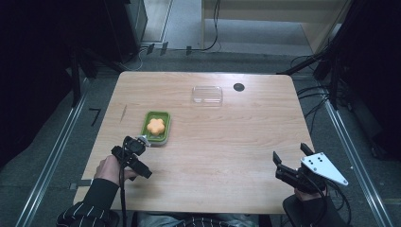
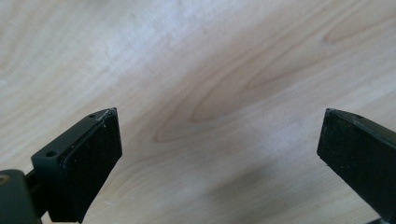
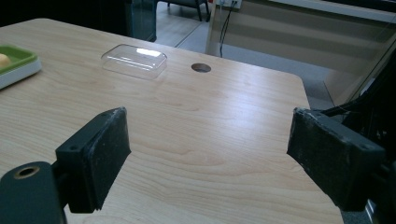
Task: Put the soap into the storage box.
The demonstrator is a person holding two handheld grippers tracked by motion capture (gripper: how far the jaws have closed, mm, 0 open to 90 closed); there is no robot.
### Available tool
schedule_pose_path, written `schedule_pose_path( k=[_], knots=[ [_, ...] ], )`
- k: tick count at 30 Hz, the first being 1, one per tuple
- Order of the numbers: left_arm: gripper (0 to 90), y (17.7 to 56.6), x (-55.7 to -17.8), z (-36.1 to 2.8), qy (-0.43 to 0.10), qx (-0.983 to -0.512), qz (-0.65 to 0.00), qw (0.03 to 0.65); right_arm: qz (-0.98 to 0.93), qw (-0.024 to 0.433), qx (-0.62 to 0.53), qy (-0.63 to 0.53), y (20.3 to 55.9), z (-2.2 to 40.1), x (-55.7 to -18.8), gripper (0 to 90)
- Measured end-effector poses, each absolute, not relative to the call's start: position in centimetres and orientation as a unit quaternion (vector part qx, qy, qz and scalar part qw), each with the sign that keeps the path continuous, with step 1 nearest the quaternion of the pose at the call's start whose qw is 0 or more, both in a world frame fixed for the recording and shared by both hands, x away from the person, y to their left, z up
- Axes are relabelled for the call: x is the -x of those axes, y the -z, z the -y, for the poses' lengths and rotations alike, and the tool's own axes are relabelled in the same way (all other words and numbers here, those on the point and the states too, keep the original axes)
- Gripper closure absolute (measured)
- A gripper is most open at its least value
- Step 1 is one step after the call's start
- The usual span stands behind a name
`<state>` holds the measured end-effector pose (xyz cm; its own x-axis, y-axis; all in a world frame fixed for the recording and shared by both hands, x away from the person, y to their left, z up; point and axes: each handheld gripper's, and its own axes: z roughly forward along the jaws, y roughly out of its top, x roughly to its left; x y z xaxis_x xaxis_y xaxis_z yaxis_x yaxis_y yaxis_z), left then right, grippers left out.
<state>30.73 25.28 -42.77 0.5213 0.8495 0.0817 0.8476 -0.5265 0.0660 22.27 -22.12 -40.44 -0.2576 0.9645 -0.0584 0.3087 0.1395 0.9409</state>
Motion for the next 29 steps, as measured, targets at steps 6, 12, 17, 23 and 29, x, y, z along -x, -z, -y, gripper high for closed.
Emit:
schedule_pose_path(
  k=[6, 12, 17, 23, 29],
  knots=[
    [0.3, 43.4, -29.4, -25.5, -0.044, -0.874, -0.483, 0.001, -0.658, 0.371, -0.484, -0.443, 40.4, 22.1, -22.3, 13.3],
    [0.2, 43.6, -28.4, -25.8, -0.044, -0.872, -0.487, 0.007, -0.658, 0.372, -0.483, -0.443, 40.4, 22.1, -22.2, 13.3],
    [0.1, 44.1, -27.5, -25.7, -0.036, -0.876, -0.481, 0.001, -0.658, 0.374, -0.482, -0.443, 40.4, 22.1, -22.2, 13.3],
    [0.0, 44.6, -26.9, -25.8, -0.027, -0.877, -0.479, 0.0, -0.658, 0.374, -0.481, -0.443, 40.5, 22.2, -22.2, 13.3],
    [0.0, 44.6, -26.8, -25.7, -0.034, -0.879, -0.475, 0.0, -0.658, 0.374, -0.481, -0.443, 40.5, 22.2, -22.2, 13.3]
  ],
)
